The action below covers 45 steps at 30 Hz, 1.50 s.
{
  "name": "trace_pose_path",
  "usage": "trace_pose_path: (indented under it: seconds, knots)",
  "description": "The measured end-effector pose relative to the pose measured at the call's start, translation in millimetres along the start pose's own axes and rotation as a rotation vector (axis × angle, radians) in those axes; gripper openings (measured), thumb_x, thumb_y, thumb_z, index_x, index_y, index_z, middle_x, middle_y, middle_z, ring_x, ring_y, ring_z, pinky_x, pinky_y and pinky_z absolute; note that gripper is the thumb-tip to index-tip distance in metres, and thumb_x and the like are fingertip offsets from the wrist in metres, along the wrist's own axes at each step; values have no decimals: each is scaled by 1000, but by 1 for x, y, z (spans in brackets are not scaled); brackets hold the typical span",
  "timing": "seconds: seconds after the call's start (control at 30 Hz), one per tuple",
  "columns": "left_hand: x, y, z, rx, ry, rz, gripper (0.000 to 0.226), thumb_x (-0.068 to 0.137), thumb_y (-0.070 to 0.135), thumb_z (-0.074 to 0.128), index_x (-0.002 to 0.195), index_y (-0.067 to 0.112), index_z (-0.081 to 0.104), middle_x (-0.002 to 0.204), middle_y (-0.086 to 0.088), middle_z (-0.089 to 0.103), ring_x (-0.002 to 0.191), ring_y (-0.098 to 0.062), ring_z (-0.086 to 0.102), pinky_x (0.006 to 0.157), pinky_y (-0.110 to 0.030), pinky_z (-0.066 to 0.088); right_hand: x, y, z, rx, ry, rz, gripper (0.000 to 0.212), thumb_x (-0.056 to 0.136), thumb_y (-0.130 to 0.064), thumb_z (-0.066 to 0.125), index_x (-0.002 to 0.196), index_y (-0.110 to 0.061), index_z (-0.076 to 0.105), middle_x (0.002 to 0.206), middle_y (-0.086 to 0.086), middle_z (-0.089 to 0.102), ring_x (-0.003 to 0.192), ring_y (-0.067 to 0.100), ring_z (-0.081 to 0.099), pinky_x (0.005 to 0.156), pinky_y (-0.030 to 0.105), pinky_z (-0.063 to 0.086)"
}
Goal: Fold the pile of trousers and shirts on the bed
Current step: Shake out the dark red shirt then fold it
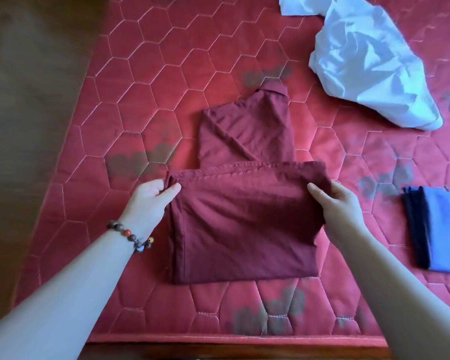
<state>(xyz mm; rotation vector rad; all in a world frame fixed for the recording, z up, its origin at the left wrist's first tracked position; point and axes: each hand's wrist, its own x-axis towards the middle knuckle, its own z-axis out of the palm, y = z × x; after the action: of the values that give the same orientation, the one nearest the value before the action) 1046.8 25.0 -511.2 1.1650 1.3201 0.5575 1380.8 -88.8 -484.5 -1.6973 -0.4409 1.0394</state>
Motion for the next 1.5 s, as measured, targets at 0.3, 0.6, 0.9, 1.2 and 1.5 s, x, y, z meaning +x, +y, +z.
trace_pose_path:
  seconds: [0.3, 0.6, 0.9, 1.2, 1.5]
  knots:
    - [113, 26, 17, 308, 199, -39, 21, 81, 35, 74, 100, 26, 68, 92, 11, 68, 87, -13, 63, 84, -31, 49, 122, -16, 44, -383, 9, 75, 17, 84, -25, 74, 93, -11, 72, 70, -4, 66, 59, 9, 59, 55, 21, 46]
    - [145, 39, 26, 481, 308, 105, 9, 79, 16, 77, 80, 23, 71, 81, 9, 69, 76, -3, 60, 61, -1, 36, 181, -18, 64, -340, -8, 82, 5, 80, -15, 76, 84, -14, 72, 82, 8, 75, 73, 22, 71, 68, 36, 60]
    - [188, 102, 25, 406, 252, 238, 12, 83, 9, 71, 79, 20, 72, 76, 18, 66, 68, 15, 56, 63, 1, 36, 218, -62, 69, -250, 39, -76, 9, 84, -12, 72, 89, -19, 73, 66, -15, 70, 58, -2, 62, 54, 16, 51]
    - [244, 109, 37, 537, 370, 217, 10, 91, 9, 59, 94, 10, 69, 96, -3, 69, 89, -18, 62, 73, -14, 40, 279, -81, 90, -480, 62, -178, 13, 84, -23, 73, 94, -17, 68, 90, 1, 67, 83, 17, 61, 77, 33, 48]
    - [212, 73, 122, 1166, 83, 597, 47, 94, 25, 50, 138, 7, 50, 150, -14, 40, 142, -29, 31, 117, -46, 24, 224, -35, 145, -1200, -89, -978, 44, 87, -20, 59, 128, -6, 57, 139, 15, 49, 134, 33, 41, 115, 52, 23]
